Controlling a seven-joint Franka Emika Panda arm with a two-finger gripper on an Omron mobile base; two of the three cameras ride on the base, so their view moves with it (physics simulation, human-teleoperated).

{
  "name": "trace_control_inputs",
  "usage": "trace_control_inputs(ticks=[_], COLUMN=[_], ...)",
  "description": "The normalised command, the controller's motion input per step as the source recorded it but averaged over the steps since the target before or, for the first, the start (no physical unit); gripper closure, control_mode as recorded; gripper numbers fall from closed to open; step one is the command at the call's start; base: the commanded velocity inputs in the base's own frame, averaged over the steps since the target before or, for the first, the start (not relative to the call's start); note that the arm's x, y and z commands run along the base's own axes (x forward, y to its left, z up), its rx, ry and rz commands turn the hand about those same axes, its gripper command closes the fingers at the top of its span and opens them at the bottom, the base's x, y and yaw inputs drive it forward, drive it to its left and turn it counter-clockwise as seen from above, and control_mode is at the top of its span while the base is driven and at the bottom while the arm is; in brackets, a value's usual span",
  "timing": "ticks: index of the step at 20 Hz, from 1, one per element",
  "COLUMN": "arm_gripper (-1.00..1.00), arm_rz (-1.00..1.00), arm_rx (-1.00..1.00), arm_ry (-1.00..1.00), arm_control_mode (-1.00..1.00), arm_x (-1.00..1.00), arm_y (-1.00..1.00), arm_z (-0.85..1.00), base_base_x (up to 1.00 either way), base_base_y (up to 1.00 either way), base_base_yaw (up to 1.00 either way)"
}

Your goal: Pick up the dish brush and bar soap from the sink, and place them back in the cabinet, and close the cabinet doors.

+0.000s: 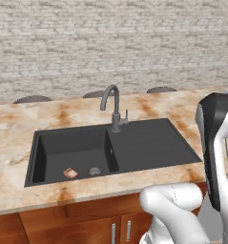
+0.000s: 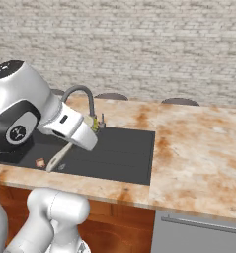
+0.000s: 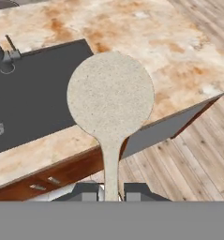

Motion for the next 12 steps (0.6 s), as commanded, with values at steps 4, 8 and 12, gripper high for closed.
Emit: trace_control_inputs(ticks=[4,8,12], arm_gripper=[1.0,1.0,1.0], arm_rz=[-0.09,0.22,0.39], arm_rx=[0.04,0.07,0.08], arm_ry=[-0.06,-0.04,-0.01], arm_control_mode=[-1.0,-1.0,-1.0], arm_x=[0.21,0.45,0.25], arm_y=[0.0,0.0,0.0], arm_z=[0.0,0.0,0.0], base_base_x=[0.0,0.0,0.0], base_base_y=[0.0,0.0,0.0], base_base_yaw=[0.0,0.0,0.0])
